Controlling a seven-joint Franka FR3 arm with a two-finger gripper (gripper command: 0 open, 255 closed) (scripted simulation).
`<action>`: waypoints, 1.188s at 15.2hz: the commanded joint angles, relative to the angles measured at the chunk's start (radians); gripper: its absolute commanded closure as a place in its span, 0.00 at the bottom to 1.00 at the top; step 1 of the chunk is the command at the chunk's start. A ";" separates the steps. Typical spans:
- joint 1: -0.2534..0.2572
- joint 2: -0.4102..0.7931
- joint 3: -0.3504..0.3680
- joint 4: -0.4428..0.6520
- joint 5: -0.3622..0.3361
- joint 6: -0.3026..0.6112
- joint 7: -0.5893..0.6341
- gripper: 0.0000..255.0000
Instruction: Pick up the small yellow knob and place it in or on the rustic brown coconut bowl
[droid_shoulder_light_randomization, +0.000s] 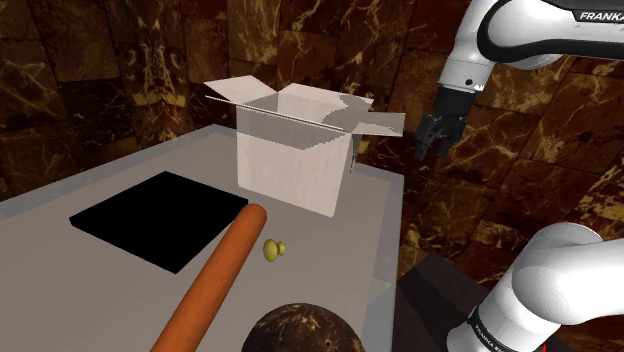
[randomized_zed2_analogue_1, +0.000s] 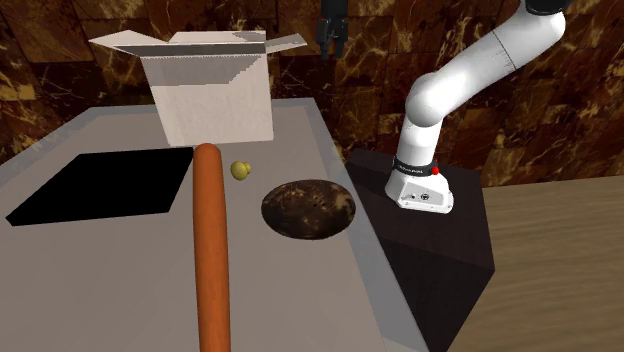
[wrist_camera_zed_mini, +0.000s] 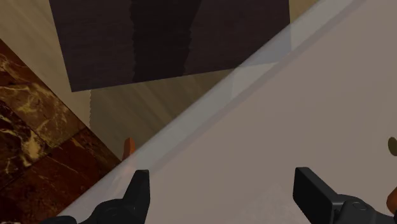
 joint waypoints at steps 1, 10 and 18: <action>0.000 0.000 0.000 0.000 0.000 0.000 0.000 0.00; 0.076 0.144 0.197 -0.022 0.092 0.165 0.178 0.00; 0.119 0.357 0.366 0.043 0.117 0.309 0.341 0.00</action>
